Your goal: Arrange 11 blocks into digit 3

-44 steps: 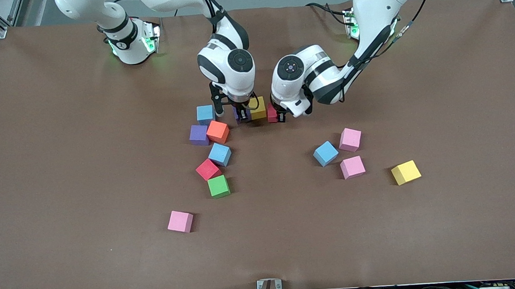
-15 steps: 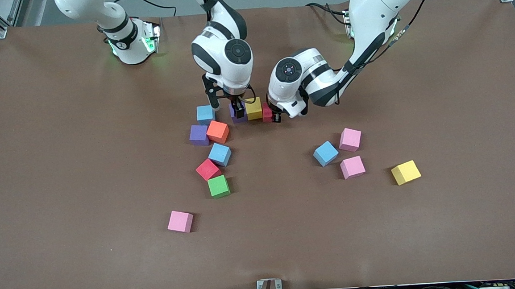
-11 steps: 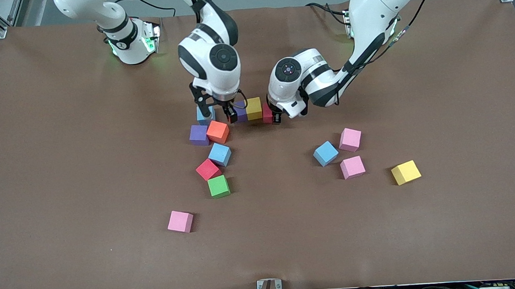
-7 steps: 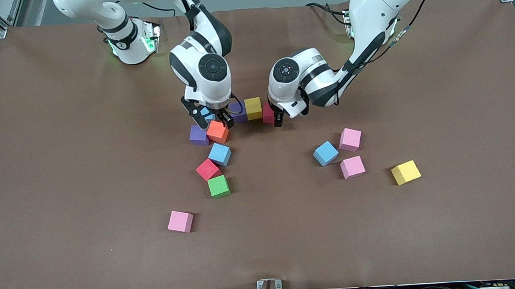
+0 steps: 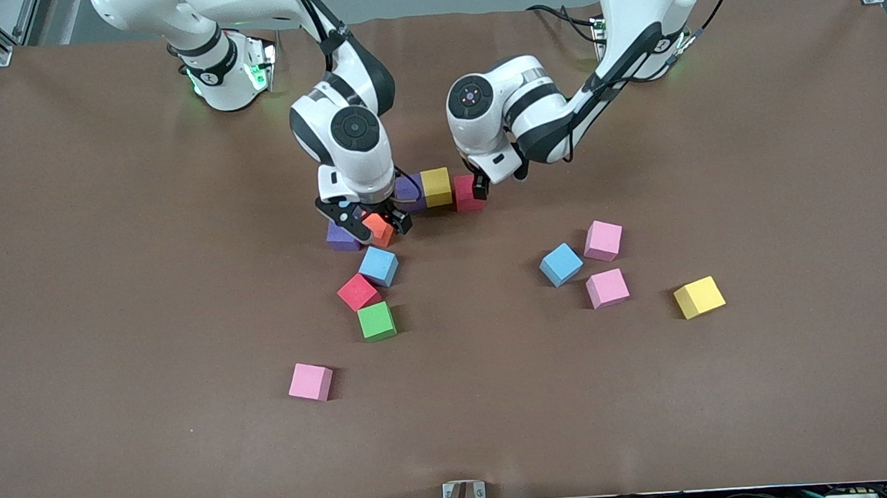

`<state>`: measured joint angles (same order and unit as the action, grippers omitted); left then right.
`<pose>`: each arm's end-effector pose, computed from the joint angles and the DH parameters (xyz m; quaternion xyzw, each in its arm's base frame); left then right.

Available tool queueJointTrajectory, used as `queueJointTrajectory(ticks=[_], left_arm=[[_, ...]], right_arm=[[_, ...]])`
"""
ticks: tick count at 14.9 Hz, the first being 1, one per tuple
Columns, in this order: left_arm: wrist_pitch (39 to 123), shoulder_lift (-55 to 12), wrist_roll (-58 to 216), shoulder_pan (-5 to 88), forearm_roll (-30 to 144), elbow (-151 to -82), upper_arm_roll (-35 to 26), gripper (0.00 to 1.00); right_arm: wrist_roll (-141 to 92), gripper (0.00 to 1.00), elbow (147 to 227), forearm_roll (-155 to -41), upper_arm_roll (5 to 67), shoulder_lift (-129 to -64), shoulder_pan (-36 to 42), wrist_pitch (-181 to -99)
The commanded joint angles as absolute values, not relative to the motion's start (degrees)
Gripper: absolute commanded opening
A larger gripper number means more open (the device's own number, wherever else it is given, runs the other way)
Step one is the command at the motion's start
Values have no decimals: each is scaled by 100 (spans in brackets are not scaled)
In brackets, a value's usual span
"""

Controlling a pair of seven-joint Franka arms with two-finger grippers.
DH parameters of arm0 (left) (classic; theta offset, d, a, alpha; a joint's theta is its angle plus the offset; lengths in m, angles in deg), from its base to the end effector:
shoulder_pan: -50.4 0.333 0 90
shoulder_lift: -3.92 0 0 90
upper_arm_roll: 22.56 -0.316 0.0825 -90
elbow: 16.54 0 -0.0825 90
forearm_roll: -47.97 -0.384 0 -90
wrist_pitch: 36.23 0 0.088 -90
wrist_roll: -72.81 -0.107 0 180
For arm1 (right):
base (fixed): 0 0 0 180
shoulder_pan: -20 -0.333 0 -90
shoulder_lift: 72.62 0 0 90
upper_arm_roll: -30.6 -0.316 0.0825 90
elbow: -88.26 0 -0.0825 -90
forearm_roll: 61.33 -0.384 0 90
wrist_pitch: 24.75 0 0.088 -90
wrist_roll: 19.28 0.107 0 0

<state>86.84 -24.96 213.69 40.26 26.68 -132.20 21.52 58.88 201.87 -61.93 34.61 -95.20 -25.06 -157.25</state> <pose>0.3552 -0.4529 0.2468 -0.7919 -0.6019 0.0173 0.1016 0.4544 0.3977 0.2612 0.9470 -0.3194 -0.0076 0.0323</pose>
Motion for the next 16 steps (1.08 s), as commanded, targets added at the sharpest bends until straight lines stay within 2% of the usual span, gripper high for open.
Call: queueJointTrajectory(ticks=[1,4,7,11,16], left_arm=[[8121,-2140,20792,4117,2591,-13230,2218,100],[7532,-2113,19879,4292,2600,-12905,2218,100],[7355,-2122,18763,4625,2591,-12545,2201,100],[7416,-2297,17120,5179,2276,-12008,2174,100],[7942,-2868,15800,5707,1099,-11858,2165,100]], right_arm=[[4956,97,20400,-6238,3385,-9451,-2228,-15808],[4699,97,20445,-6238,3385,-9477,-2174,-15860],[4690,97,20454,-6238,3385,-9521,-2174,-15922],[4707,97,20786,-6247,3368,-9574,-2253,-16552],[4804,97,20876,-6247,3350,-9574,-2411,-16607]])
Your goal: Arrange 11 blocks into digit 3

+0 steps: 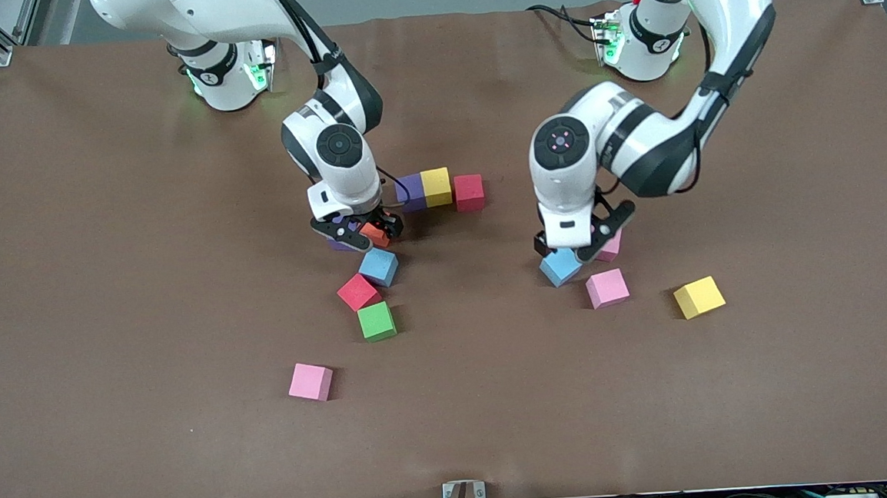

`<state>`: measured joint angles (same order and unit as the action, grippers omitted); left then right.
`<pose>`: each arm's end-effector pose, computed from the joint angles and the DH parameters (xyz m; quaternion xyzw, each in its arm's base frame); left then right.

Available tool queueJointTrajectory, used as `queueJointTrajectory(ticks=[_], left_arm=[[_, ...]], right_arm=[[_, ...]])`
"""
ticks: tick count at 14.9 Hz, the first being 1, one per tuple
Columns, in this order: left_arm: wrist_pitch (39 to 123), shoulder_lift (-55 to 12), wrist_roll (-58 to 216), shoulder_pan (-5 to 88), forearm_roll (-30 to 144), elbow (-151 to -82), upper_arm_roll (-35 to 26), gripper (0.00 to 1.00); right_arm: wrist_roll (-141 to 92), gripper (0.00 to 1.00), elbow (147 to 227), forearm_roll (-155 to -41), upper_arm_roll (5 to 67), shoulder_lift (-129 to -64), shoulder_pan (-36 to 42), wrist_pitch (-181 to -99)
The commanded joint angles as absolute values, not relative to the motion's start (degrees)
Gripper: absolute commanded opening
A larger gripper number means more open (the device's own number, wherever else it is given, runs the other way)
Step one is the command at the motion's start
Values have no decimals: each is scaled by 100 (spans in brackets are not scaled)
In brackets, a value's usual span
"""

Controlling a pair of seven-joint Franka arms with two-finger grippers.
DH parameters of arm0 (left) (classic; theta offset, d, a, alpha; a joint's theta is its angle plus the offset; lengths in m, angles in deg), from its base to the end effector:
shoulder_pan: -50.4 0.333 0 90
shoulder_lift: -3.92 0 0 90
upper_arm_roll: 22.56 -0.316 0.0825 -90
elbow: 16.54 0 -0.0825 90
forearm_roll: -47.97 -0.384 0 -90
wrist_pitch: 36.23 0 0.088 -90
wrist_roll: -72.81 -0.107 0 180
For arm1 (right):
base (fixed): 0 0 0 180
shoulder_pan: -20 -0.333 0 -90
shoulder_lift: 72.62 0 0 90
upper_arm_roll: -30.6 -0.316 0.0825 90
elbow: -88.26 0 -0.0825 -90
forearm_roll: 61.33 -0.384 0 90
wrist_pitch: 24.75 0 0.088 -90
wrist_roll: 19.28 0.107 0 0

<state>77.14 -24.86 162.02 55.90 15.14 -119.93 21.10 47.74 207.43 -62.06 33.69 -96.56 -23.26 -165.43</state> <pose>0.5335 -0.3278 0.3176 -0.9421 -0.3167 -0.0380 0.1032 0.4458 0.3766 0.2204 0.9718 -0.2350 -0.0067 0.0210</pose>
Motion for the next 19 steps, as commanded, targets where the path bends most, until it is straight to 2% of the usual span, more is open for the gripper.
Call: queueJointTrajectory(ticks=[1,6,9,12,16,19], left_arm=[[8048,-2965,15624,5795,967,-11849,2157,100],[8154,-3641,15279,5901,105,-11455,2078,100],[8233,-3800,15209,5901,-115,-11392,2016,100],[8269,-3810,15218,5901,-116,-11401,1990,100],[8198,-3696,15384,5910,59,-11463,2042,100],[8190,-3625,15691,5901,297,-11454,2147,100]], right_arm=[[4830,97,20876,-6256,3350,-9574,-2446,-16607],[4857,95,20876,-6528,3359,-9565,-2587,-16590],[4813,91,20876,-6528,3368,-9565,-2579,-16581],[4664,71,20876,-6502,3368,-9574,-2552,-16581],[4611,50,20849,-6441,3376,-9583,-2526,-16607],[4549,49,20797,-6432,3385,-9591,-2473,-16625]])
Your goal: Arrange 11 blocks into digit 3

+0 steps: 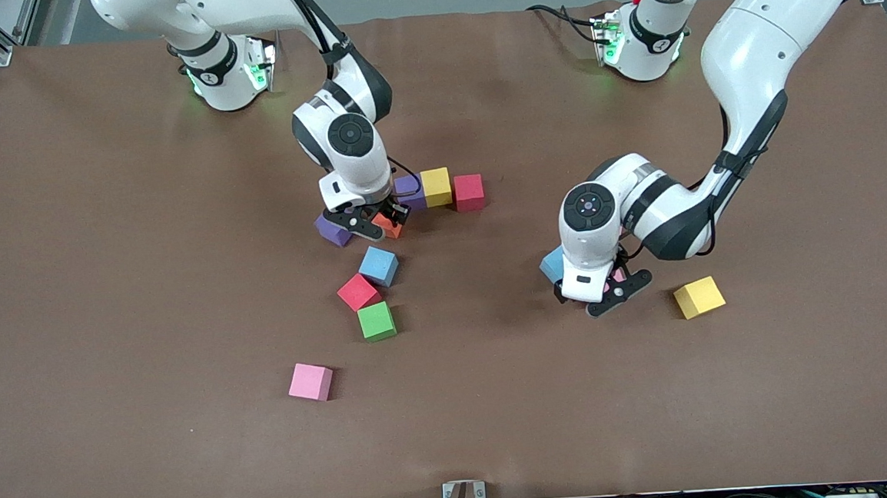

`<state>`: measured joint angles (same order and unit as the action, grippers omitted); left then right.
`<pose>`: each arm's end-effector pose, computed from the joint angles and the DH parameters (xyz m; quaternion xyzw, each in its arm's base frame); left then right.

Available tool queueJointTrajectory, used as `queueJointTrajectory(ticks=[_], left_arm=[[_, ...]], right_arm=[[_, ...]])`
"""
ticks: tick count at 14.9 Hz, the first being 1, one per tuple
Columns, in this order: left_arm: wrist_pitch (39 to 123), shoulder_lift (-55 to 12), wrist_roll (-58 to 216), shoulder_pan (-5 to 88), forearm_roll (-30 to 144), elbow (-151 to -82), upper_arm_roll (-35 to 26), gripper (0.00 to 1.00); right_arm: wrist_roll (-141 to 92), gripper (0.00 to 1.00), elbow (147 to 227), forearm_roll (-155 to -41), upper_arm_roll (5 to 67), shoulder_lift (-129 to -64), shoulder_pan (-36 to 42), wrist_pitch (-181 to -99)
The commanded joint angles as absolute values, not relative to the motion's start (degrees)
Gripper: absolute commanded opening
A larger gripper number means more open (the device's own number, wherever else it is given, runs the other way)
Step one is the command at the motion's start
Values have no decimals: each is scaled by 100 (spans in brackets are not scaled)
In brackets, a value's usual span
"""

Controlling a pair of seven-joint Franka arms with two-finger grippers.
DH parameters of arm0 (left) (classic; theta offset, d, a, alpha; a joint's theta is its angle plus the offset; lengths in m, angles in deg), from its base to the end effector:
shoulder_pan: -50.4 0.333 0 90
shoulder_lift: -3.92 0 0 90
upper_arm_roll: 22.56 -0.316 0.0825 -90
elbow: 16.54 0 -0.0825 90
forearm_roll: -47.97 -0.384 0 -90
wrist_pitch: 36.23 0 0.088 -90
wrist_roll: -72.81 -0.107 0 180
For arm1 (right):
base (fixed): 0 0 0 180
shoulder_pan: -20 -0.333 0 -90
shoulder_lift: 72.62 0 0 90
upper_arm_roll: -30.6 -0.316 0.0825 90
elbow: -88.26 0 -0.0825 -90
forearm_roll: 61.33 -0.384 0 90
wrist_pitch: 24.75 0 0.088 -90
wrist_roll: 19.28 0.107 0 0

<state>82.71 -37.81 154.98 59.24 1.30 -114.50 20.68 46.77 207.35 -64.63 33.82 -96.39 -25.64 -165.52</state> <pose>0.5902 -0.2947 0.2445 -0.9653 -0.2373 -0.0587 0.0920 0.4314 0.3945 0.2229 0.9742 -0.2247 -0.0156 0.0106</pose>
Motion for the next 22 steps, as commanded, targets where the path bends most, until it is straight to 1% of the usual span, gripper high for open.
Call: queueJointTrajectory(ticks=[1,6,12,16,19,22], left_arm=[[8190,-3625,15849,5901,306,-11454,2183,100],[8198,-3651,16316,5866,306,-11594,2236,100],[8373,-3643,16316,5936,306,-11971,2244,100],[8506,-3572,16316,6191,306,-12244,2393,100],[8523,-3572,16316,6402,297,-12350,2560,100],[8663,-3572,16316,6411,297,-12429,2561,100]], right_arm=[[4549,49,20762,-6432,3385,-9609,-2456,-16625],[4269,49,20357,-6397,3385,-9794,-2438,-16625],[3952,49,20129,-5730,3385,-9820,-2491,-16634],[3872,49,19936,-5623,3385,-9986,-2596,-16625],[3776,49,19584,-5623,3385,-10302,-2658,-16564],[3470,49,19557,-5588,3376,-10374,-2693,-16546]])
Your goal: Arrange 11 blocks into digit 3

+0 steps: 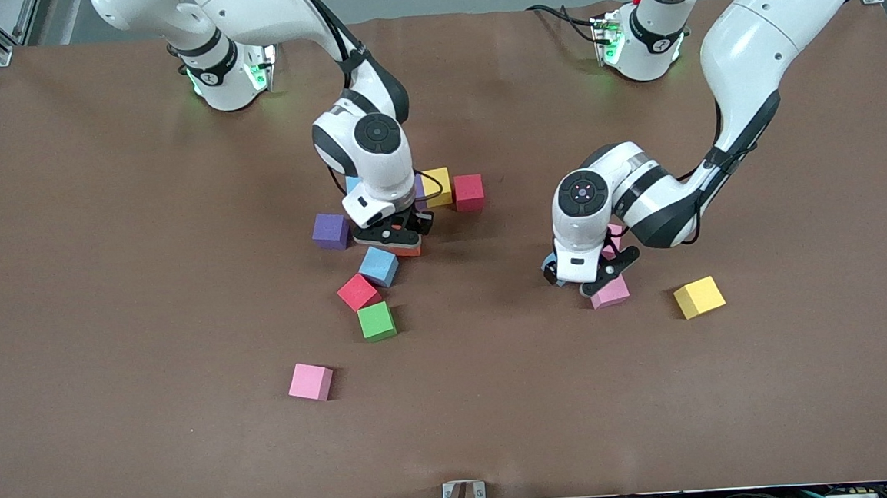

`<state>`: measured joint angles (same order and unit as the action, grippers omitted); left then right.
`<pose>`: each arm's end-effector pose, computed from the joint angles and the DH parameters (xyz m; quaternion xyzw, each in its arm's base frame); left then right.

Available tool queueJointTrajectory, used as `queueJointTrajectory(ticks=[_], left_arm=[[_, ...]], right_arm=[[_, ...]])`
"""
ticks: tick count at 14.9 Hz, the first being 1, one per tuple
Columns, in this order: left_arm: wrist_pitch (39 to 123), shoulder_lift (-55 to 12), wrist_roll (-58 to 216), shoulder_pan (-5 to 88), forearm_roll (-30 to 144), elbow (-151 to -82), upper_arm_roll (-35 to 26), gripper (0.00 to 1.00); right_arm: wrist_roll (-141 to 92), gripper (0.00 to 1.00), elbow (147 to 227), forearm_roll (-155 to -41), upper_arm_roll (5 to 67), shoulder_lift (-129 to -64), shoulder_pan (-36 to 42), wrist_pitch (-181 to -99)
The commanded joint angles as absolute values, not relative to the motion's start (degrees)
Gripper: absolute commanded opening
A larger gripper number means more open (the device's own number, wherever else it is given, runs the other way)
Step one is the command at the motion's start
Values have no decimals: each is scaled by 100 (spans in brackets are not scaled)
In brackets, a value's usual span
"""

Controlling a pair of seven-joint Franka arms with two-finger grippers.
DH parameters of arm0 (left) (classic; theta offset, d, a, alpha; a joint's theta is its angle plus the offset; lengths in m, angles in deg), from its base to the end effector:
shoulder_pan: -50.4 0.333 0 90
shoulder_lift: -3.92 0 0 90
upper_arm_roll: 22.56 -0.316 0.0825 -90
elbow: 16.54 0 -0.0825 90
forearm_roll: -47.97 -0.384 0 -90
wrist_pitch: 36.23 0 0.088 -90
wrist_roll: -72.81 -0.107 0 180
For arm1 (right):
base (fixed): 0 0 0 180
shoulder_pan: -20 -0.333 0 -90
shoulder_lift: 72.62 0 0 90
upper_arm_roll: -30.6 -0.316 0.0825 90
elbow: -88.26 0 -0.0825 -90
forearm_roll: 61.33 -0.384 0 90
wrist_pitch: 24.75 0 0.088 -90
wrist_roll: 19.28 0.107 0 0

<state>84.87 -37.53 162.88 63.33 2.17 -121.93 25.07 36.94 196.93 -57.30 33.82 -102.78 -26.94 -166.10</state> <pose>0.5493 -0.2998 0.2236 -0.9562 -0.2804 -0.0248 0.0804 0.4595 0.4422 0.2275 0.9961 -0.0778 0.0422 0.0066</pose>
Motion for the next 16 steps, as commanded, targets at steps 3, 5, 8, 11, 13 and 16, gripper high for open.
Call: queueJointTrajectory(ticks=[3,5,8,11,13,16], left_arm=[[8892,-3598,16360,6455,289,-12535,2543,100],[8893,-3598,16413,6464,280,-12561,2543,100],[8901,-3616,16413,6464,280,-12561,2543,100],[9147,-3651,16422,6534,280,-12561,2543,100],[9226,-3677,16422,6525,280,-12570,2526,100],[9227,-3704,16422,6525,271,-12561,2517,97]], right_arm=[[3380,49,19557,-5597,3368,-10365,-2684,-16371],[3371,49,19557,-5606,3359,-10348,-2693,-16248],[3371,49,19548,-5606,3350,-10312,-2772,-16107],[3433,49,19548,-5641,3350,-10312,-2904,-16071],[3442,49,19548,-5658,3350,-10295,-2956,-16028],[3468,49,19548,-5693,3306,-10268,-2965,-15948]])
